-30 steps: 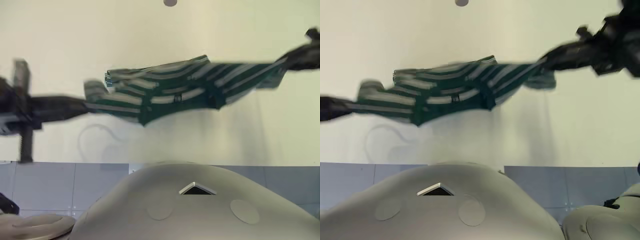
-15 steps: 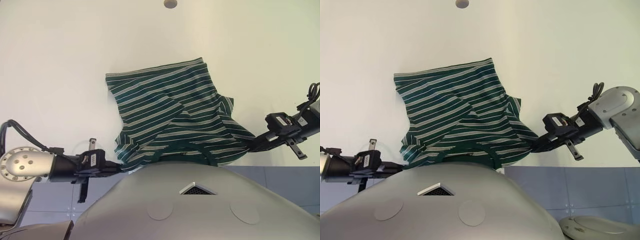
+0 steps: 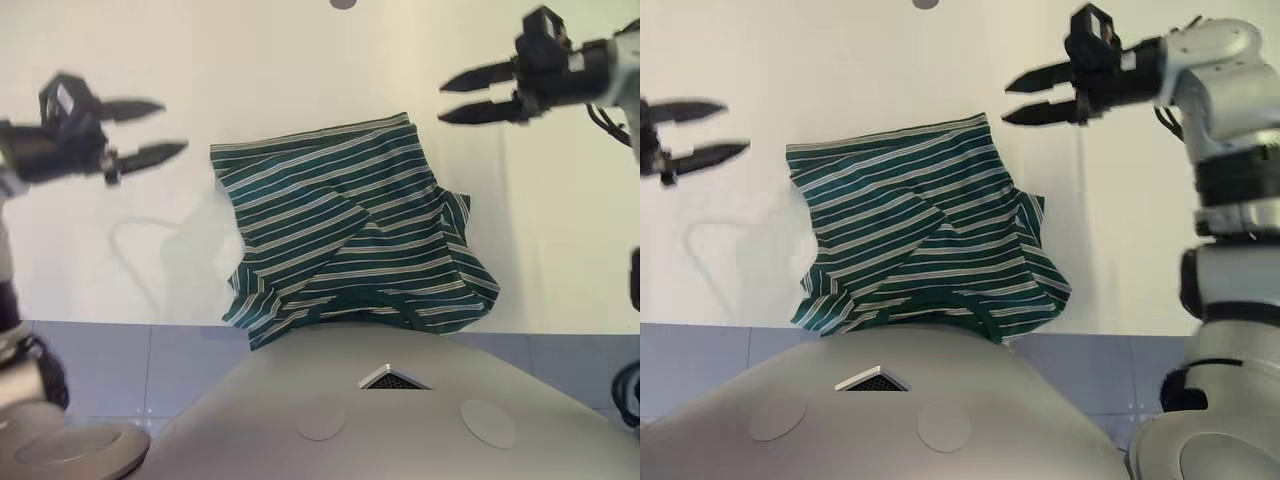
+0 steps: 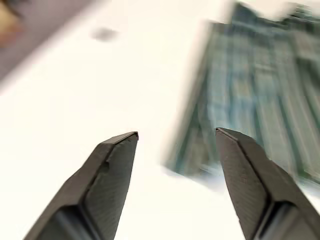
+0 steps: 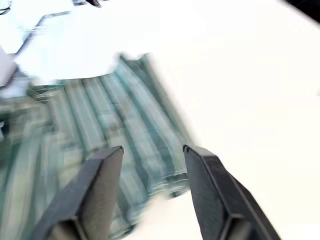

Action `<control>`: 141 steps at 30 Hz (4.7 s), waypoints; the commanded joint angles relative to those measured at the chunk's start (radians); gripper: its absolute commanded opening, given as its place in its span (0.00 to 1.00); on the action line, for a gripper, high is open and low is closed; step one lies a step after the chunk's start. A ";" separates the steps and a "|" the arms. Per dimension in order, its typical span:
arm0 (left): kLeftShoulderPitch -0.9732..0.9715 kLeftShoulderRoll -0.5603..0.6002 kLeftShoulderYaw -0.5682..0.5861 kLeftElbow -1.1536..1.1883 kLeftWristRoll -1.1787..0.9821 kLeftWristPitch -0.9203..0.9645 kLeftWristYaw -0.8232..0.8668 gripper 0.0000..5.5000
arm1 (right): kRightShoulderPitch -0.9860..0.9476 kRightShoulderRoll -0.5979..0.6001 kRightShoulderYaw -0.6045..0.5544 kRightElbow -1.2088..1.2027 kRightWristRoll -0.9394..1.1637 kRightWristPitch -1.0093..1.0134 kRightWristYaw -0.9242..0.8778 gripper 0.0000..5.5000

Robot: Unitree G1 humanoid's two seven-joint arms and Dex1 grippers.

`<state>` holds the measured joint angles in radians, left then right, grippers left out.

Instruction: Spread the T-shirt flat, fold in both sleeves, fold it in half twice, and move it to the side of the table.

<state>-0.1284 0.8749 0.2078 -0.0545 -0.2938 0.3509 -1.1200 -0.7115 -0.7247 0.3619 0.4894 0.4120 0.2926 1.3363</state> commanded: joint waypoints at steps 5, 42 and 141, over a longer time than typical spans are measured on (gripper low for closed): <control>-0.319 -0.175 -0.388 0.557 0.367 -0.379 0.099 0.52 | -0.230 0.351 0.053 0.643 -0.366 -0.377 -0.282 0.41; -0.718 -0.325 -0.628 1.313 0.763 -0.793 0.623 0.52 | -0.225 0.470 0.122 0.859 -0.857 -0.477 -0.781 0.41; 0.942 -0.082 0.033 -0.555 0.220 -0.380 0.271 0.52 | 0.807 -0.200 -0.263 -0.620 -0.189 -0.313 -0.153 0.41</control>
<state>0.8150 0.8124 0.1843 -0.5608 0.0352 -0.0884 -0.8423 0.0442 -0.9603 0.0780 -0.0934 0.2242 -0.0402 1.2081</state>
